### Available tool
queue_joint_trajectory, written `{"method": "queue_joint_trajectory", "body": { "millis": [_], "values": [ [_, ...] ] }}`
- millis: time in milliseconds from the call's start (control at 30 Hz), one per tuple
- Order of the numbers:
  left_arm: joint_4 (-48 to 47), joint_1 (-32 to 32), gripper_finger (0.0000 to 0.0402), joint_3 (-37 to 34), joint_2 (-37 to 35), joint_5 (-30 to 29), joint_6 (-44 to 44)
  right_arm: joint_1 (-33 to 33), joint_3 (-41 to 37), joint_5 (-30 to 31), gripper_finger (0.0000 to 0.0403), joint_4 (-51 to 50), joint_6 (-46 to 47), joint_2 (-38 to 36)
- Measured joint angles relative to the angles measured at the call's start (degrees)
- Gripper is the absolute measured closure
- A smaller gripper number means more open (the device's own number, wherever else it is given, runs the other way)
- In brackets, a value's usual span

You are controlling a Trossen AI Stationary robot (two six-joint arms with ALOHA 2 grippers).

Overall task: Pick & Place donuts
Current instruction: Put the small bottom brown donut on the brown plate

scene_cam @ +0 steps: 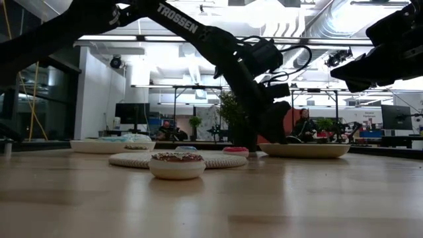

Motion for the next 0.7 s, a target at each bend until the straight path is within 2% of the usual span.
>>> {"method": "queue_joint_trajectory", "body": {
  "millis": [333,700],
  "values": [
    [-0.06,-0.02,0.0128,-0.01,-0.21,-2.47,0.08,-0.01,0.00,0.00,0.0391,-0.02,0.00,0.00],
    [-5.47,0.00,0.0128,-0.07,-8.06,-4.73,0.42,-0.01,0.00,0.02,0.0391,0.06,0.00,-0.04]
  ]
}}
